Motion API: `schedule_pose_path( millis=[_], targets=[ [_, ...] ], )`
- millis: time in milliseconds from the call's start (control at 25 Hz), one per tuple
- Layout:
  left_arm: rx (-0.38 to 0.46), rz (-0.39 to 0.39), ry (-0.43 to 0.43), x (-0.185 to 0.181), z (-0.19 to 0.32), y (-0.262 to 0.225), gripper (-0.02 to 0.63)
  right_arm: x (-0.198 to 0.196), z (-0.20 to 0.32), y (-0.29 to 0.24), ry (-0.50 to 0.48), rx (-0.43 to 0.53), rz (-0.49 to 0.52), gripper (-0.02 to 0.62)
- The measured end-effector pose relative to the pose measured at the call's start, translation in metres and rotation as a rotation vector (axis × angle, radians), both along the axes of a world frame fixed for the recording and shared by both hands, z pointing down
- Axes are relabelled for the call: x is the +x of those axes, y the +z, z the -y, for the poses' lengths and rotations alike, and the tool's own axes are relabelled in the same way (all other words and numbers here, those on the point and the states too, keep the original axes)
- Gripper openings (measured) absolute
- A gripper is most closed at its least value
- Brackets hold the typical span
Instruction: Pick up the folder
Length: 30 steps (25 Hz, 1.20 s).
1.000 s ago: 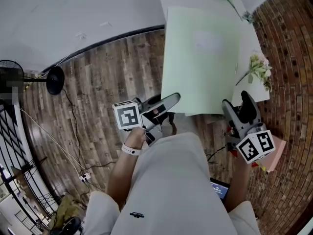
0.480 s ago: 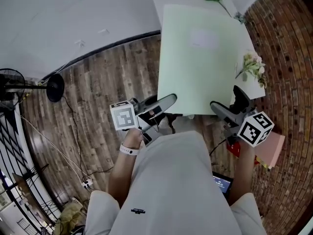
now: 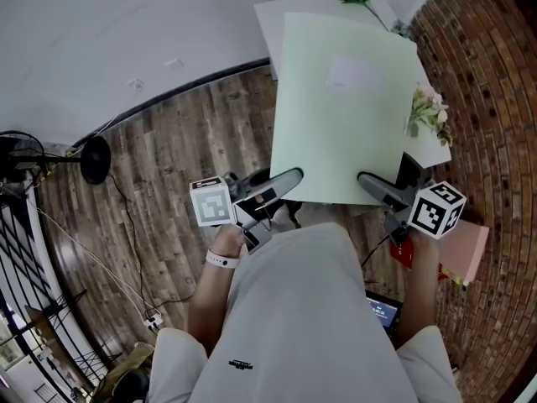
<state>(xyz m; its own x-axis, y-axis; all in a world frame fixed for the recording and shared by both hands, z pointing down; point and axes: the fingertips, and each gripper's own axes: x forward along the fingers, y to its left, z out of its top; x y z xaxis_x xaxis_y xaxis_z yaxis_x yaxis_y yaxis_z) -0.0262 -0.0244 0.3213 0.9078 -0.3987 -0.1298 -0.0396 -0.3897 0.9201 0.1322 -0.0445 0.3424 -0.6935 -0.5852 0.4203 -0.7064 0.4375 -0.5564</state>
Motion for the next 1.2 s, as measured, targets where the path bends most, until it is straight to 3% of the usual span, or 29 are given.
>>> schedule_pose_path(
  millis=[280,360,600,1000,1040,1120,1200],
  targets=[
    [0.005,0.004,-0.005,-0.001,0.002,0.003,0.253,0.017,0.003,-0.009,0.032,0.066,-0.131,0.592],
    [0.015,-0.011,-0.007,-0.004,0.002,0.001,0.253,0.014,0.003,-0.011,0.021,0.055,-0.101,0.592],
    [0.082,-0.051,0.006,-0.007,-0.001,-0.012,0.253,0.002,-0.001,-0.012,-0.008,-0.021,0.116,0.592],
    [0.122,-0.033,0.001,-0.022,0.001,-0.018,0.259,-0.012,0.002,-0.013,-0.013,-0.009,0.105,0.591],
    [0.128,-0.026,-0.001,-0.023,0.001,-0.019,0.264,-0.010,0.002,-0.012,-0.003,-0.001,0.068,0.575],
    [0.144,-0.008,-0.005,-0.025,0.002,-0.021,0.276,-0.007,0.004,-0.008,0.022,0.012,-0.025,0.471],
    [0.154,0.007,-0.010,-0.027,0.003,-0.022,0.281,-0.007,0.004,-0.005,0.043,0.015,-0.062,0.439]
  ],
)
